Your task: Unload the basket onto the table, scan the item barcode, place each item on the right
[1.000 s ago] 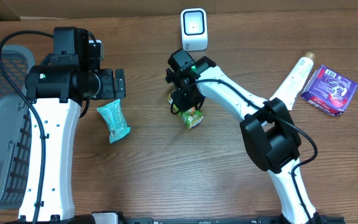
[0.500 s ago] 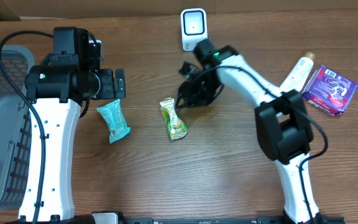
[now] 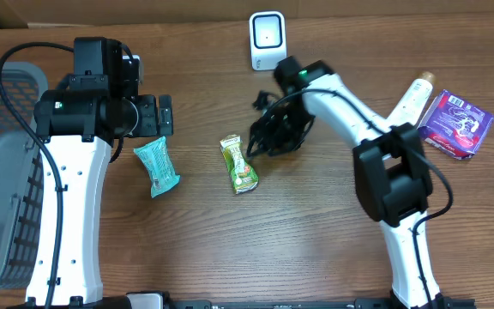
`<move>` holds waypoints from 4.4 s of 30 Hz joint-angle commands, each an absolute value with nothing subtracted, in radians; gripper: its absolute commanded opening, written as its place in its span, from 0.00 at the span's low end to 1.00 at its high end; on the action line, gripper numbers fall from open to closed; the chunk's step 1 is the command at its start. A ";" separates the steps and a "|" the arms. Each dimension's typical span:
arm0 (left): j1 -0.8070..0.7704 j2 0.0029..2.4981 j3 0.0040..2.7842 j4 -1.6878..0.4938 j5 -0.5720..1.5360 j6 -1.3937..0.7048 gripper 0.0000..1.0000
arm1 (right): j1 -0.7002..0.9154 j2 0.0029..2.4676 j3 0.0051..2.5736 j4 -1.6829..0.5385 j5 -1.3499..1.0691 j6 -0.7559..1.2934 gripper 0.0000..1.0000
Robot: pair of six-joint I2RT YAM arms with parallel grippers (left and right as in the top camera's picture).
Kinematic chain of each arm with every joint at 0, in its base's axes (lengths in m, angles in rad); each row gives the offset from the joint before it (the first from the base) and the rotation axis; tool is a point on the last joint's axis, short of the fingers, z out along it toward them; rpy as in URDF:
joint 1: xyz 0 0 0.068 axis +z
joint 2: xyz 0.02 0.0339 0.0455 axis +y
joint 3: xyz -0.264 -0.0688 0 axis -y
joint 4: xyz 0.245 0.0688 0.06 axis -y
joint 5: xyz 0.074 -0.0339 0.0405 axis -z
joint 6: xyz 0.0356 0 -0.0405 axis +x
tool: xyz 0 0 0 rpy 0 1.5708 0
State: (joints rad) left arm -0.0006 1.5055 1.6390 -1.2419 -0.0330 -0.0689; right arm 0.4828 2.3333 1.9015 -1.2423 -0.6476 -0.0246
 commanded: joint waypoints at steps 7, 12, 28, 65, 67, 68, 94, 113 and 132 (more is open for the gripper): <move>-0.001 1.510 1.651 -1.242 -0.025 -0.067 1.00 | 0.570 2.331 1.897 -1.271 -0.568 -0.023 0.71; -0.001 1.510 1.651 -1.242 -0.025 -0.067 0.99 | 0.595 2.331 1.870 -1.255 -0.558 -0.023 0.71; -0.001 1.510 1.651 -1.242 -0.025 -0.067 1.00 | 0.588 2.330 1.789 -1.183 -0.654 0.008 0.62; -0.001 1.510 1.651 -1.242 -0.025 -0.067 0.99 | 0.505 2.317 1.775 -1.091 -0.857 -0.058 0.04; -0.001 1.510 1.651 -1.242 -0.025 -0.067 1.00 | 0.475 2.317 1.775 -1.117 -0.981 -0.145 0.04; -0.001 1.510 1.651 -1.242 -0.025 -0.067 1.00 | 0.461 2.317 1.775 -1.134 -1.036 -0.189 0.04; -0.001 1.510 1.651 -1.242 -0.025 -0.067 0.99 | 0.406 2.317 1.933 -1.164 -0.539 -0.064 0.78; -0.001 1.510 1.651 -1.242 -0.025 -0.067 1.00 | 0.517 2.321 1.726 -0.877 -0.501 0.104 0.52; -0.001 1.510 1.651 -1.242 -0.025 -0.067 1.00 | 0.387 2.285 1.856 -1.131 -1.280 -0.194 0.04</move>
